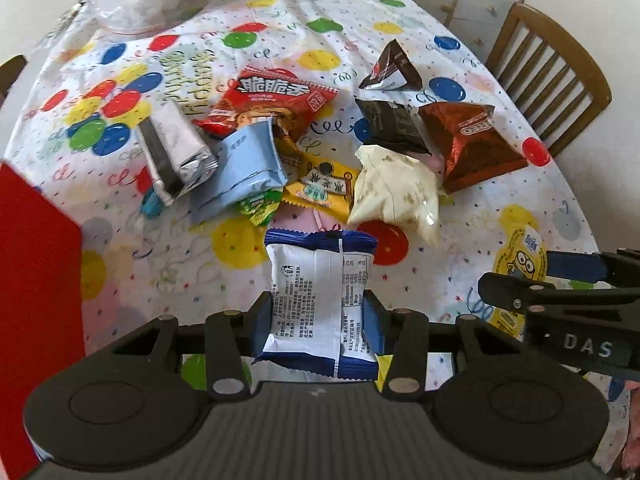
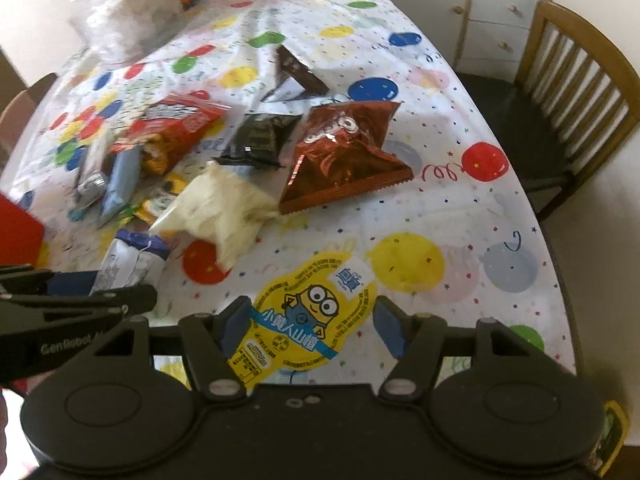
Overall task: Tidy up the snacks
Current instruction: 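Grasp the white-blue biscuit packet with the left tool while the right tool grasps the yellow Minion snack, then carry both packets over the white box and open both tools to drop them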
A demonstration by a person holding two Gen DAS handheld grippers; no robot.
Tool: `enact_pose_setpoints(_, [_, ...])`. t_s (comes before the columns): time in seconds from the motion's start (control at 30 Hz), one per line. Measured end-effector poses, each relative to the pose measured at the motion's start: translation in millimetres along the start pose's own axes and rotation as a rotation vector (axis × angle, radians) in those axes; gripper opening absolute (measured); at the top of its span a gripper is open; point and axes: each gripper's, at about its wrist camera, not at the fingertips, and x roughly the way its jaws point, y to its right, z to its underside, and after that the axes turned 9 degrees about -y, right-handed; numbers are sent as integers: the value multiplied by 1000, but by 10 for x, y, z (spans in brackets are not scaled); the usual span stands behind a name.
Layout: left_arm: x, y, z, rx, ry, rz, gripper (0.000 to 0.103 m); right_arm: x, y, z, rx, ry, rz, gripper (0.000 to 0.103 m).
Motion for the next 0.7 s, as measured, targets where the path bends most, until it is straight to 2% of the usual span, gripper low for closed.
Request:
enact_pose_setpoints(0.27, [-501,20,312,-104,67,-33,45,-408,-22,170,-97,52,-67,65])
enact_pose_setpoints(0.4, [-764,7,462,-161,97,-68,45,-646,-102,274,-186,82,-102,65])
enact_pose_setpoints(0.7, [-1319,-164,756,-233,189,-94,45,-1146,-431,441,-406,153,-161,65])
